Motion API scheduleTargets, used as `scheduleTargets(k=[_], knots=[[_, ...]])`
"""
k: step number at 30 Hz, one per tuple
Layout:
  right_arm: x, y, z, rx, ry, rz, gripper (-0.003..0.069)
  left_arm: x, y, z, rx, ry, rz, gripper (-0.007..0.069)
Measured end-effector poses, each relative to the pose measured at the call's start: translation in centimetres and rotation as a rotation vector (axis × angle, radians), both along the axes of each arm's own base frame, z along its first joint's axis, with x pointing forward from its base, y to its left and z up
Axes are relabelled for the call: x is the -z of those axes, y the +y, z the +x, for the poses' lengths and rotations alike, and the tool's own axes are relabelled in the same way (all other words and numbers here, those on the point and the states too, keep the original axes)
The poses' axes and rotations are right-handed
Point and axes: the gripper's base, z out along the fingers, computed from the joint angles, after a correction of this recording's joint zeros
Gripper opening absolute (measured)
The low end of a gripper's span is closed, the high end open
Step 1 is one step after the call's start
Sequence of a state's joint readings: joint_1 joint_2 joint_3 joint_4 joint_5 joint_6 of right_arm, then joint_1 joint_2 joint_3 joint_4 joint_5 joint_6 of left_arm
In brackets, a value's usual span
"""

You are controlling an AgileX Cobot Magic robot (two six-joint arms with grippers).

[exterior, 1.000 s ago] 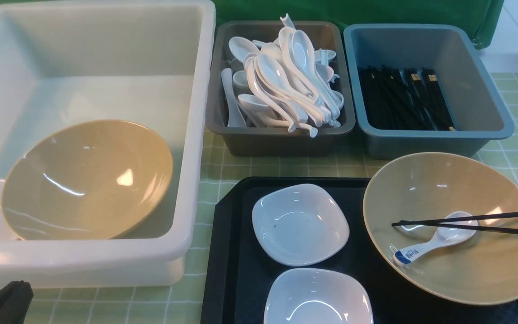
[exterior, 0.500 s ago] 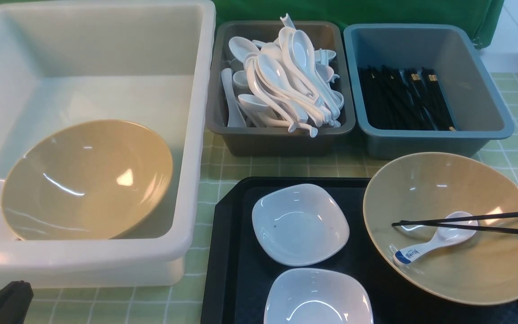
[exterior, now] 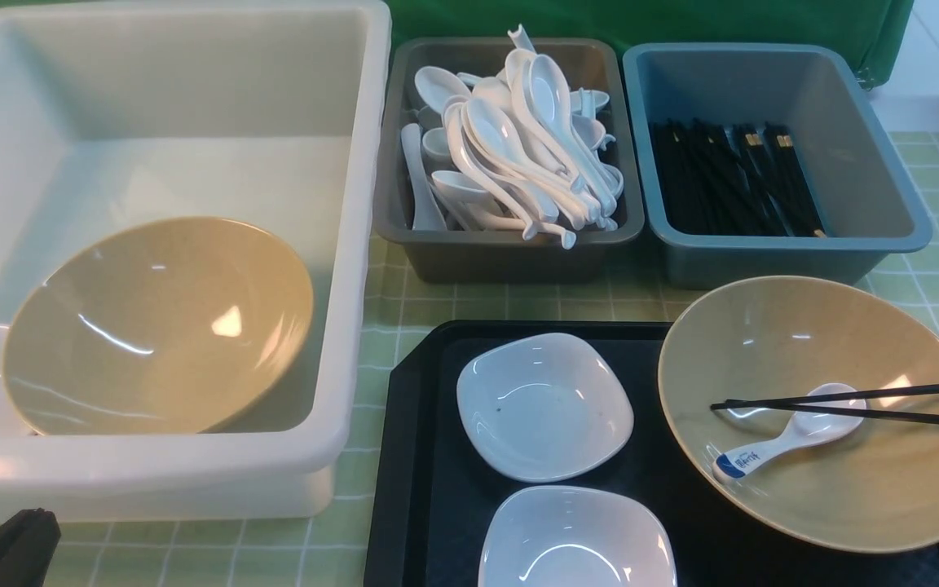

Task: On green table put chopsticks spoon bowls plates into blue grey white boxes.
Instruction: 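Move the grippers toward the tableware on the black tray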

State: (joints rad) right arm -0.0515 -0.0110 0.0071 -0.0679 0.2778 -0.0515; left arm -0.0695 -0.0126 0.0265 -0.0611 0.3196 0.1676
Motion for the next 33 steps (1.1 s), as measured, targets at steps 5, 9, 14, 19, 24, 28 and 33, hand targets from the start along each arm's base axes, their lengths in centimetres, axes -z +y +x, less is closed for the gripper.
scheduleTargets(k=[5, 9, 14, 19, 24, 28, 33], knots=[[0.0, 0.0, 0.0, 0.0, 0.0, 0.0, 0.0236, 0.0, 0.0, 0.0, 0.0, 0.0, -0.001, -0.0001], [0.0, 0.0, 0.0, 0.0, -0.002, 0.0, 0.0236, 0.0, 0.0, 0.0, 0.0, 0.0, -0.001, -0.0001], [0.0, 0.0, 0.0, 0.0, -0.002, 0.0, 0.0236, 0.0, 0.0, 0.0, 0.0, 0.0, -0.001, -0.0001], [0.0, 0.0, 0.0, 0.0, -0.01, -0.001, 0.0236, 0.0, 0.0, 0.0, 0.0, 0.0, -0.001, -0.0001], [-0.3, 0.0, 0.3, -0.003, -0.078, -0.004, 0.0236, 0.0, 0.0, 0.0, -0.001, -0.004, 0.001, -0.0001], [-0.9, 0.0, 0.4, -0.005, -0.154, -0.008, 0.0236, -0.4, -0.1, 0.1, -0.002, -0.049, -0.041, -0.0001], [-0.9, 0.0, 0.4, -0.005, -0.162, -0.009, 0.0236, -1.5, -0.1, 0.2, -0.012, -0.161, -0.109, -0.0001]])
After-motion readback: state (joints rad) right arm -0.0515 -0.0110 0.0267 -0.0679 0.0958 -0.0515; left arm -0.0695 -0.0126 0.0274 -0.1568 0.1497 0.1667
